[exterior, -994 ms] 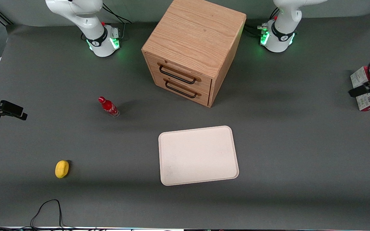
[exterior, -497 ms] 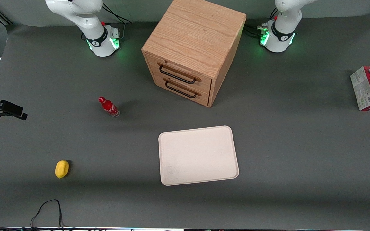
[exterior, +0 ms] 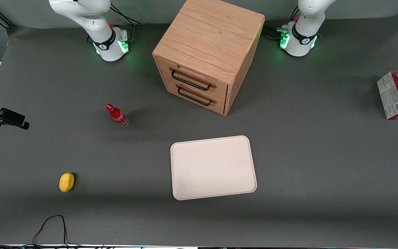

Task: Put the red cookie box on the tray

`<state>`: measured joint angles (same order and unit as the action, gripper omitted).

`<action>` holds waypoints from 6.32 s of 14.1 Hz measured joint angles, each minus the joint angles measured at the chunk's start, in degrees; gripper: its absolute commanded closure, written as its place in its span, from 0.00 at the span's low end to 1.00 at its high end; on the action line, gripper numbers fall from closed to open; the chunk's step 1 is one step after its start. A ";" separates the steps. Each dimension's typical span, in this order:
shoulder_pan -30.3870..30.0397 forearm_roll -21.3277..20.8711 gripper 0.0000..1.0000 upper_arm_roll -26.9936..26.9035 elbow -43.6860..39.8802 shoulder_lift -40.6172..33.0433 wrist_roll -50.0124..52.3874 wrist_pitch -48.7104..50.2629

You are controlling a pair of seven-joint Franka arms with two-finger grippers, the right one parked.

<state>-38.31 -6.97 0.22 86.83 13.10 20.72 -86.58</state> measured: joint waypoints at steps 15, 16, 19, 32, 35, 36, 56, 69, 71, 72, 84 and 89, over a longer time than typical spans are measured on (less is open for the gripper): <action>-2.14 -4.89 0.01 0.55 10.70 1.60 -25.82 -8.02; -2.37 -4.92 0.05 0.49 13.82 -0.78 -28.81 -9.80; -4.64 -4.50 0.05 0.25 21.42 -5.61 -37.38 -14.21; -7.45 -2.83 0.01 0.18 35.44 0.47 -42.29 -40.39; -7.99 -2.82 0.01 0.18 37.32 3.05 -43.66 -45.82; -8.01 -2.82 0.01 0.19 37.46 3.74 -43.78 -46.73; -6.13 -2.62 1.00 1.78 27.45 3.04 -49.92 -33.45; 18.30 1.25 1.00 2.27 -4.45 1.02 -28.87 -1.54; 23.39 3.60 1.00 2.33 -4.64 1.71 -23.76 -1.57; 26.09 4.99 1.00 2.36 -4.75 2.37 -21.39 -1.62; 59.07 7.44 1.00 2.43 -13.48 22.34 12.77 -16.36; 63.02 7.45 1.00 2.39 -16.93 30.87 18.67 -22.03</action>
<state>24.70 0.48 2.61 69.90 43.97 39.40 -108.61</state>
